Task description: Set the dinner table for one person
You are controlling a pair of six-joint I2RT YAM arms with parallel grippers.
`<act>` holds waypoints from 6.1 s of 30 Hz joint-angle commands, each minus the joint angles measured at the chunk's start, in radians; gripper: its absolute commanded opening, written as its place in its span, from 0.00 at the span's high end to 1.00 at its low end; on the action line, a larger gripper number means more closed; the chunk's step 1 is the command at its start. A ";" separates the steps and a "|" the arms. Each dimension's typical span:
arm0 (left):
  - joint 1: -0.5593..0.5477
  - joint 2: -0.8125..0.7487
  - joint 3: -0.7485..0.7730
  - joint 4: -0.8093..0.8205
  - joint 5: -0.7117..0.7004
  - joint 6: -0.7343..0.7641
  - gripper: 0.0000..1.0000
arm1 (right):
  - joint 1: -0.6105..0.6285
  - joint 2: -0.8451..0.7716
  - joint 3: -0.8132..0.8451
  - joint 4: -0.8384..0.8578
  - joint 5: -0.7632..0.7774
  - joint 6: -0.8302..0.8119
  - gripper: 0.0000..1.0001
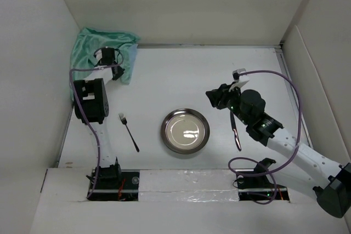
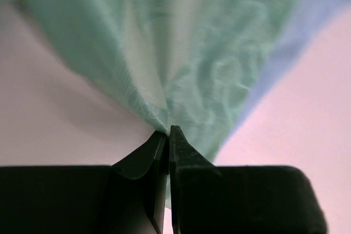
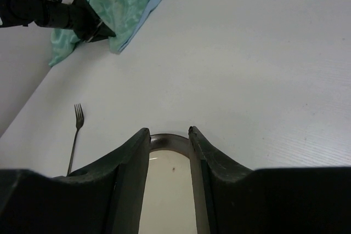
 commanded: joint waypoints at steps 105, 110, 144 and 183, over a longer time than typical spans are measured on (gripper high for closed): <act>0.206 -0.522 -0.648 0.174 -0.180 -0.346 1.00 | -0.257 0.989 0.464 0.251 -0.226 0.238 0.18; 0.206 -0.567 -0.573 0.053 -0.183 -0.280 1.00 | -0.237 1.117 0.615 0.184 -0.252 0.275 0.18; 0.206 -0.670 -0.536 0.028 -0.206 -0.169 1.00 | -0.174 1.347 0.881 0.032 -0.051 0.629 0.52; 0.163 -0.957 -0.094 0.217 0.308 -0.264 1.00 | -0.083 0.290 0.956 -0.218 0.381 -0.129 1.00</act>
